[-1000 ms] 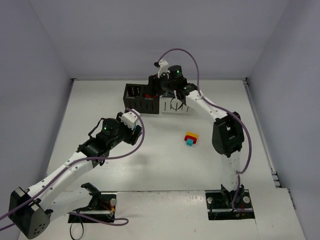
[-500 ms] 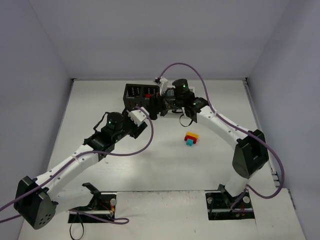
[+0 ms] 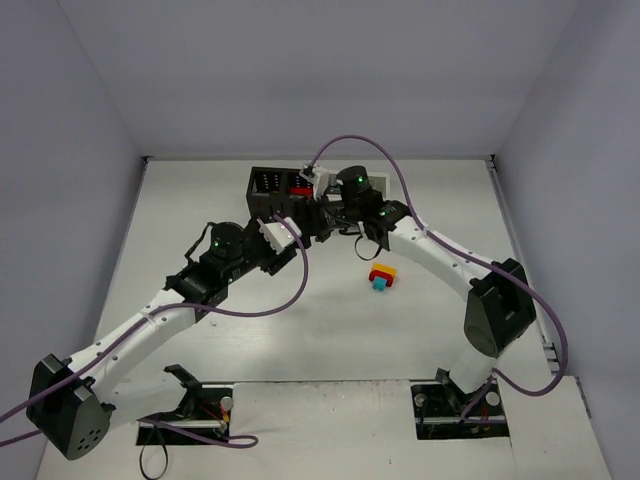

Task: Sort the legos into containers by color

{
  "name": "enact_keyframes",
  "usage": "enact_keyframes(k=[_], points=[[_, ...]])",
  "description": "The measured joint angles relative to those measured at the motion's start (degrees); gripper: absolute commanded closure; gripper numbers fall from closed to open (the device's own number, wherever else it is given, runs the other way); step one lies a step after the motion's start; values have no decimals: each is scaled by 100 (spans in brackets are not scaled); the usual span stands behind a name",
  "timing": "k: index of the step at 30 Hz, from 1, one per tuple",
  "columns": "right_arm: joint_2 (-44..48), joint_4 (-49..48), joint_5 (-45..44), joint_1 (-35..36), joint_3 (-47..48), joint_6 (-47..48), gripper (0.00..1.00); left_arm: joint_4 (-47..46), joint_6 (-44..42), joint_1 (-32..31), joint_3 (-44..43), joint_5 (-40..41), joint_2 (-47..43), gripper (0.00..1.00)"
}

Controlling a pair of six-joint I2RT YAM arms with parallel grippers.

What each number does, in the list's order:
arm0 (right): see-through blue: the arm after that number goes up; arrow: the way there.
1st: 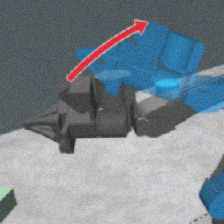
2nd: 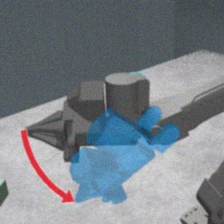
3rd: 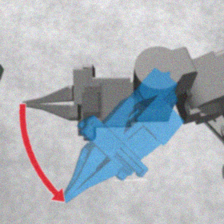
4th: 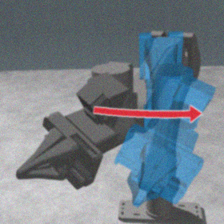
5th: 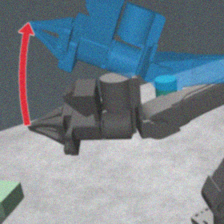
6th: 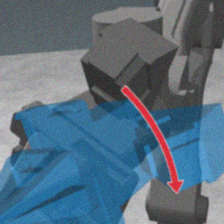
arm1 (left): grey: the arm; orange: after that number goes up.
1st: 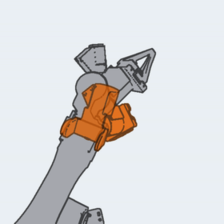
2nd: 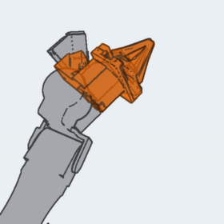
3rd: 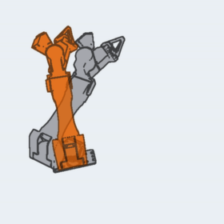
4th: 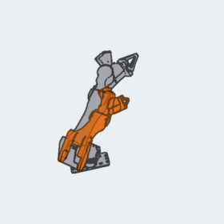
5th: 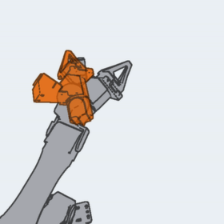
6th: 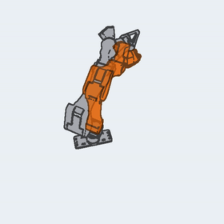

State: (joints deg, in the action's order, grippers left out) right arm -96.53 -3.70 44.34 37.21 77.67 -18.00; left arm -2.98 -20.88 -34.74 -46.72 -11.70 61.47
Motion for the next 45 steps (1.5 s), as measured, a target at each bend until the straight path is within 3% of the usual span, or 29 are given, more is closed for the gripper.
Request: enact_keyframes(k=[8,14,15,17,19,20,22,24,29,36,45], points=[[-2,-13,-50,39,2,-2,54,2,-13,0,0,-181,0,100],[-2,-42,-149,39,11,-46,83,11,-24,-9,0,-199,20,100],[-2,-39,-157,39,11,-44,93,7,-28,-11,0,-201,26,100],[-2,-37,-170,39,11,-42,100,4,-42,-13,-4,-199,35,100],[-2,-39,-190,42,11,-42,100,7,-55,-13,-11,-199,39,76],[-2,-39,-195,44,11,-39,100,9,-59,-13,-11,-195,42,71],[-2,-39,-212,44,11,-39,100,11,-59,-13,-11,-184,42,45],[-2,-42,-216,44,11,-39,100,9,-70,-13,-11,-175,42,29],[-2,-39,-350,-11,11,-13,100,90,-101,-20,-9,-61,-48,22],[2,-39,-356,-153,11,2,100,186,-122,-17,212,2,-518,22],[109,-37,-131,-197,-31,4,100,297,-164,4,323,-66,-490,22]])
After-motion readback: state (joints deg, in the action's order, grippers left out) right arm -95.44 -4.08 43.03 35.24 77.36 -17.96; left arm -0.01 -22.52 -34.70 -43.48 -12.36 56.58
